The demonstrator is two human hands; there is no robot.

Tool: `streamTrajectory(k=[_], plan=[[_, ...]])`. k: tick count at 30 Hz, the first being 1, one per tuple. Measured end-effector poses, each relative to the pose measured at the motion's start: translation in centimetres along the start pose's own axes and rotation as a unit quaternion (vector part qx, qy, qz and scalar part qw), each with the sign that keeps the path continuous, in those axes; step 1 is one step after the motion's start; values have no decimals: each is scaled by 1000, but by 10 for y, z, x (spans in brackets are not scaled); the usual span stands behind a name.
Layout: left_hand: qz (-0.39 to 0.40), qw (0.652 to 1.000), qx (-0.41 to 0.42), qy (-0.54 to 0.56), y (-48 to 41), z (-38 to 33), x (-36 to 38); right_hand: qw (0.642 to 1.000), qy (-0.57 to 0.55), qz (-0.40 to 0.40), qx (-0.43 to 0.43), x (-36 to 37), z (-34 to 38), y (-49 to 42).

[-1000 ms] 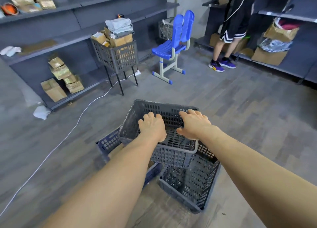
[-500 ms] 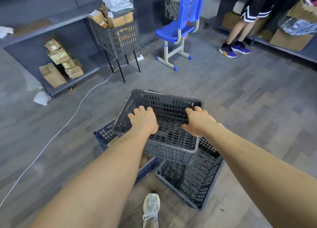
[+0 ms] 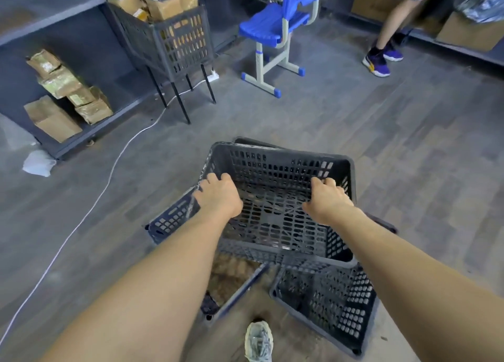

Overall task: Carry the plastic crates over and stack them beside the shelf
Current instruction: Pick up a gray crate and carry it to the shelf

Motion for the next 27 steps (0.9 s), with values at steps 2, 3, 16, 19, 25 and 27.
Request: streamTrajectory(k=[2,3,16,19,25,27], plan=[[1,1000,1,-2,-16,1,7,1000,-10,-1,14,8,-2,-15],[5,1000,2,-2,-22,0,11,1000,-12,0,21,12,-5,-21],[50,999,-2,-9,-88,-33,71,997,10,-8,75,47,-57,-99],[62,998,12,-4,-93,-49,86,998,24,-5,58,51,-56,-117],[103,991,-52,69,-95,-50,110,997,71,-6,19,45,-39,-147],[116,986,-80,88,-92,-46,117,996,85,-3,-2,42,-28,-156]])
Point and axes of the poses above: each hand's wrist, its own y-axis away from the middle knuckle, its own x-axis out of the palm, z = x × y, the point moved 10 cm from there along -y, towards the middle knuckle, and after that the axes turned 5 degrees about -y, right-handed, at the moved point
